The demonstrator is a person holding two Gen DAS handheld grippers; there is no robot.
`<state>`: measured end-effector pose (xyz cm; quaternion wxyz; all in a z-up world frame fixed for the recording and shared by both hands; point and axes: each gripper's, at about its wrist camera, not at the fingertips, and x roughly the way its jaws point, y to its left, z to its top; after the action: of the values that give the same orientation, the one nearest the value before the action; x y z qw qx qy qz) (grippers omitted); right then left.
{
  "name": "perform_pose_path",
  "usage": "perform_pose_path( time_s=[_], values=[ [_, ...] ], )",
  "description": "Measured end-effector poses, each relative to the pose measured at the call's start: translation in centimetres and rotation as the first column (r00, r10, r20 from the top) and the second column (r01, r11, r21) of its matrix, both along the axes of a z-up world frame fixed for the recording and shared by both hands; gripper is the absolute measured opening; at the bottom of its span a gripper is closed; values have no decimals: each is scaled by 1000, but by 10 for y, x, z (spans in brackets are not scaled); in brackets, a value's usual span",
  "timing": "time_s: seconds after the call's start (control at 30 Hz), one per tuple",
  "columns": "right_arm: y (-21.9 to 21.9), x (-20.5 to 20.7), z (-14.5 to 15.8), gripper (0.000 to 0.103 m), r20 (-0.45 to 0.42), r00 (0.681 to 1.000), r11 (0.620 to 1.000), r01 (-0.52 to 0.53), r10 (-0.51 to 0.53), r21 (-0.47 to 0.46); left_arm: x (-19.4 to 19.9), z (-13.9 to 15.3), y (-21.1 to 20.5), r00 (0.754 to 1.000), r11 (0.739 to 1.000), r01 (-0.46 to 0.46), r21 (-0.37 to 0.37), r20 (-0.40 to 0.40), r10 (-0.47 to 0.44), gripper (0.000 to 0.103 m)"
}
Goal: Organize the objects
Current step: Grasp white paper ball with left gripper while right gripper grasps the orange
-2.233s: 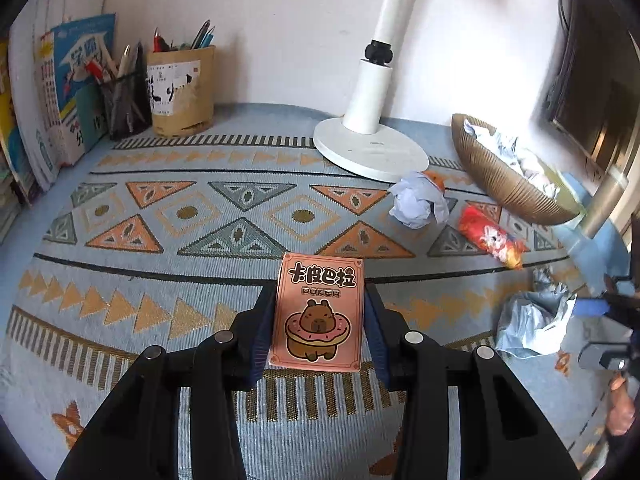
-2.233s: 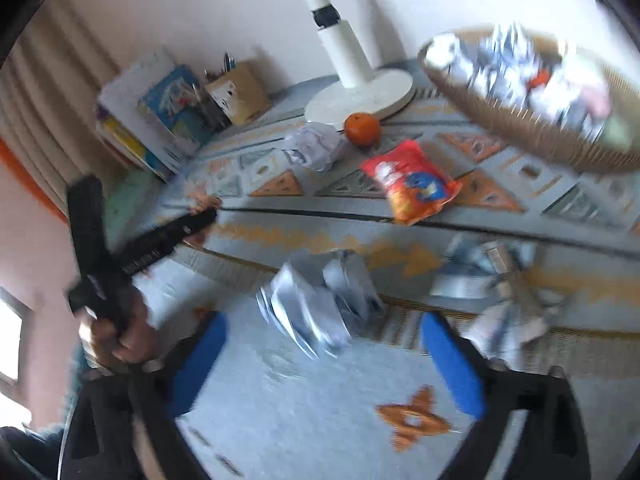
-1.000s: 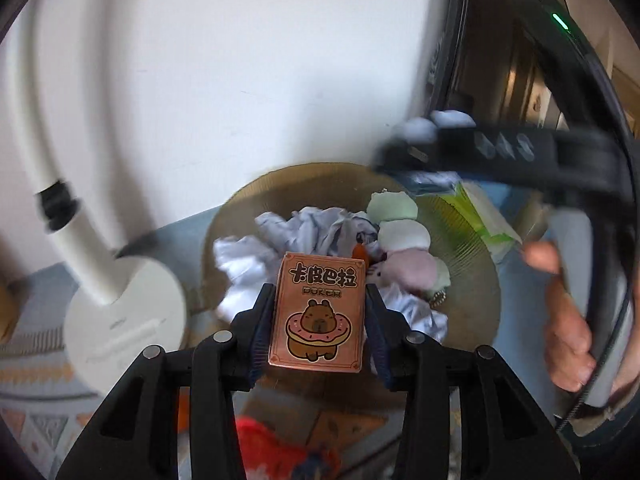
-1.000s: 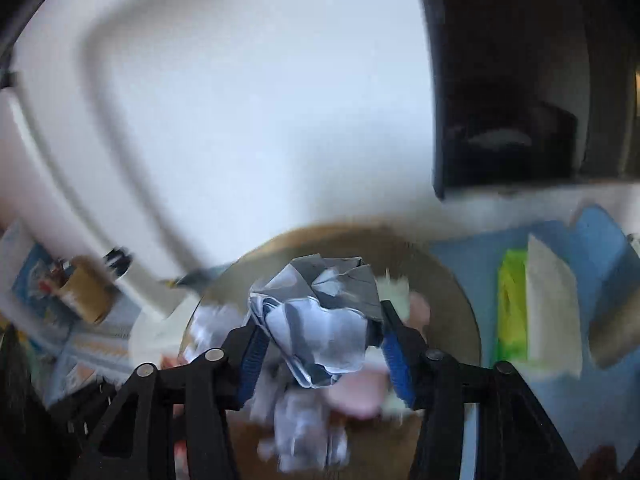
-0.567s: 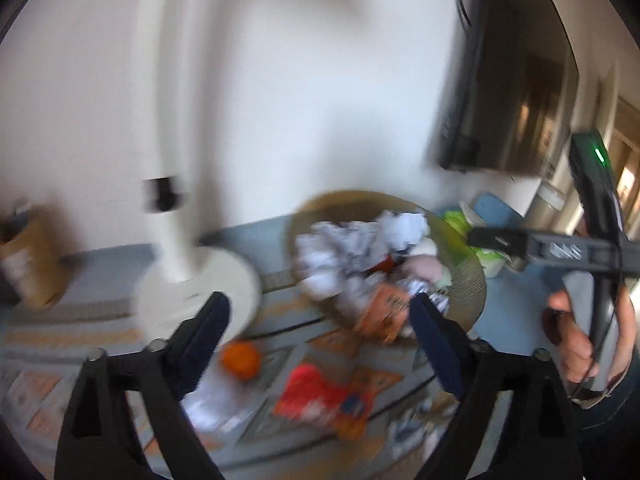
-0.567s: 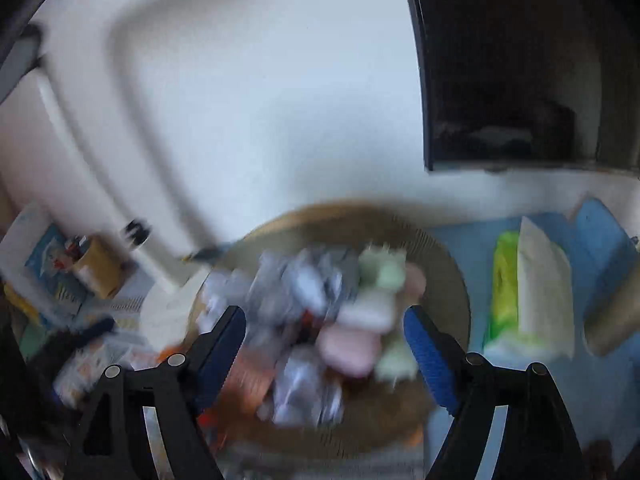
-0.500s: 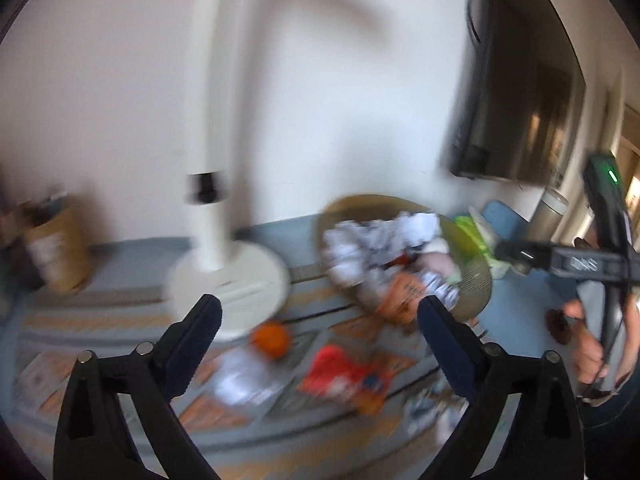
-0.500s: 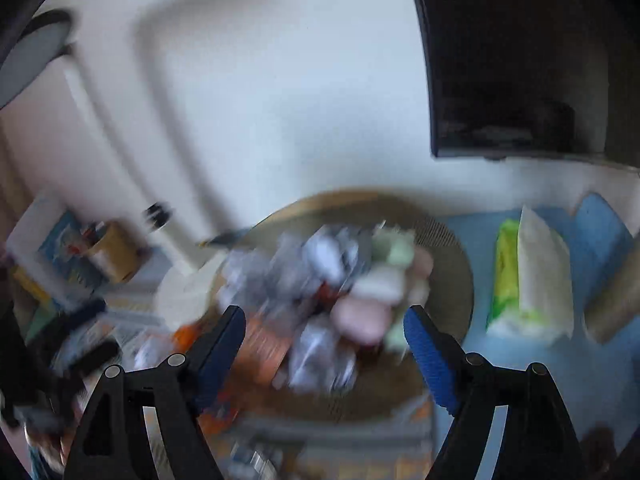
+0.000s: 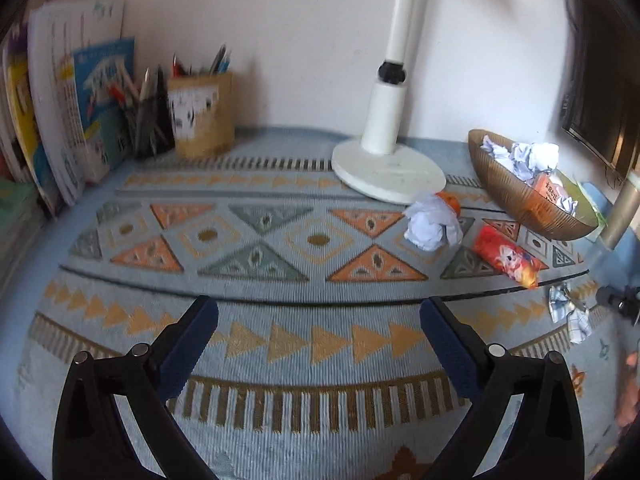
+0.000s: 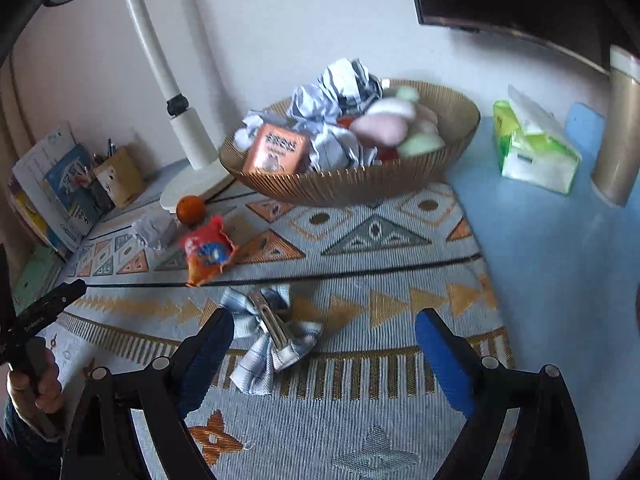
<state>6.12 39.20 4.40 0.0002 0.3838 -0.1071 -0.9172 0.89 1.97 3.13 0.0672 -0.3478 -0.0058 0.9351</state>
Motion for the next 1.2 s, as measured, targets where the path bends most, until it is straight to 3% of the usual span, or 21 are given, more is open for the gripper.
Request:
perform_pose_path(
  time_s=[0.27,0.33,0.43,0.5,0.57,0.67,0.73,0.8,0.83,0.9,1.0,1.2],
  values=[
    [9,-2,0,92,0,1000,999,18,-18,-37,6,-3,20,999,994,44,-95,1,-44,102],
    [9,-1,-1,92,2,1000,999,24,-24,-37,6,-3,21,999,994,48,-97,3,-47,102],
    [3,-5,2,92,21,1000,999,-8,9,-46,-2,-1,22,994,994,103,-43,54,-100,101],
    [-5,-14,4,92,59,995,986,-70,80,-154,-11,4,23,987,989,138,51,81,-142,100],
    [-16,-29,13,91,79,987,952,-114,141,-284,-34,14,33,966,961,212,178,114,-234,100],
    [-41,-67,26,83,107,974,897,-138,200,-420,-64,20,65,948,947,282,155,107,-300,100],
    [-63,-92,32,74,109,969,879,-152,223,-451,-81,14,82,941,947,293,128,139,-310,94],
    [-85,-113,38,70,109,972,908,-152,210,-391,-99,1,97,928,946,306,104,191,-321,68],
    [-95,-123,40,70,107,975,924,-148,197,-354,-105,-6,102,926,949,300,92,212,-313,62],
    [-107,-139,38,70,119,976,936,-137,184,-324,-111,-16,103,922,949,299,98,228,-314,36],
    [-114,-162,28,69,152,974,940,-113,169,-322,-104,-15,86,927,946,293,138,201,-317,36],
    [-122,-201,-1,69,227,965,962,-68,131,-265,-87,-11,38,958,965,197,173,176,-227,36]
  ],
)
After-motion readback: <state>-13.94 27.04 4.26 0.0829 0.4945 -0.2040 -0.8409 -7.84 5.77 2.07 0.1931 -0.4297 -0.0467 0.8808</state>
